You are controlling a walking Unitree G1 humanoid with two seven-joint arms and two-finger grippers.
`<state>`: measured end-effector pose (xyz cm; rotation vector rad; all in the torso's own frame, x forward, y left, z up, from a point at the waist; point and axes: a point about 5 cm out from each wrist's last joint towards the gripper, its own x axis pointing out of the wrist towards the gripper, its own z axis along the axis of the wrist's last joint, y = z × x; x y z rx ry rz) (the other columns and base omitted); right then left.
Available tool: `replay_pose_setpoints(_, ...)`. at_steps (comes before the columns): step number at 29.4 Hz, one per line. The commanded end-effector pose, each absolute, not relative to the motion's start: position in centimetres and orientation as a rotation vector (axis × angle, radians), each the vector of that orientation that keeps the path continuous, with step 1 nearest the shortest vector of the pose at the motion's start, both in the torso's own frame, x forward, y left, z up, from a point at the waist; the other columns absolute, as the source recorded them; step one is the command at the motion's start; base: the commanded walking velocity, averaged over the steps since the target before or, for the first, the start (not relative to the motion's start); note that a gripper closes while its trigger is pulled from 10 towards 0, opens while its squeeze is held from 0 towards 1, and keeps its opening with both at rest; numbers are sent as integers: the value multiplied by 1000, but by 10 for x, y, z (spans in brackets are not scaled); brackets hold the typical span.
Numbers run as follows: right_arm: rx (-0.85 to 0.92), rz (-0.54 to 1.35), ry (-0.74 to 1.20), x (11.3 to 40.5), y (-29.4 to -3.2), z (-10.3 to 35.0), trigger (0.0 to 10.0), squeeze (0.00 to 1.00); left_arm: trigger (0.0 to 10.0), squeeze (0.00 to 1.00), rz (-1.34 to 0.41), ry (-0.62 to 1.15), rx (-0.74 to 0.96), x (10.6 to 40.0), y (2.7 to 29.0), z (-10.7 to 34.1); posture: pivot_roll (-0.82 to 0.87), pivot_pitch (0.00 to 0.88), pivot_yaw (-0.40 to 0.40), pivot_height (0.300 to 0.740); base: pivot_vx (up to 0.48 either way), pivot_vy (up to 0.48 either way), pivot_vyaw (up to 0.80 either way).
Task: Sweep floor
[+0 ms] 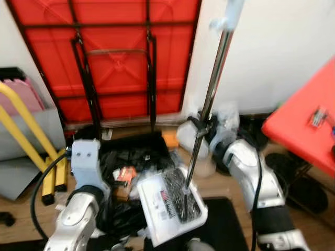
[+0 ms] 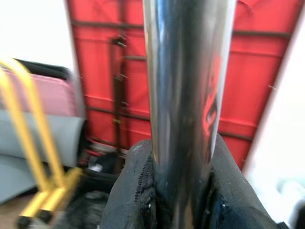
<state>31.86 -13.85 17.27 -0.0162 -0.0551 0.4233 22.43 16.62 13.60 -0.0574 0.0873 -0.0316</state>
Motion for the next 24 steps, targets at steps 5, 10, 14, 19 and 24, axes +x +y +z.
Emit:
replay_pose_setpoints(5, -2, 441, -128, 317, -133, 186, 10000, 0, 10000, 0, -33, 101, -51, 222, 166, 132, -77, 10, -19, 740, -310, 0, 0)
replay_pose_setpoints(10, -8, 433, -129, 318, -133, 186, 10000, 0, 10000, 0, -37, 98, -50, 223, 166, 132, -76, 12, -18, 740, -309, 0, 0)
replay_pose_setpoints(14, -10, 429, -129, 318, -134, 186, 10000, 0, 10000, 0, -38, 97, -50, 223, 166, 132, -76, 12, -18, 740, -311, 0, 0)
replay_pose_setpoints(19, -14, 383, -129, 321, -135, 187, 10000, 0, 10000, 0, -46, 76, -55, 226, 165, 136, -77, 16, -12, 740, 0, 0, 0)
replay_pose_setpoints(24, -26, 335, -132, 324, -138, 188, 10000, 0, 10000, 0, -56, 52, -55, 228, 163, 140, -77, 18, -9, 740, 0, 0, 0)
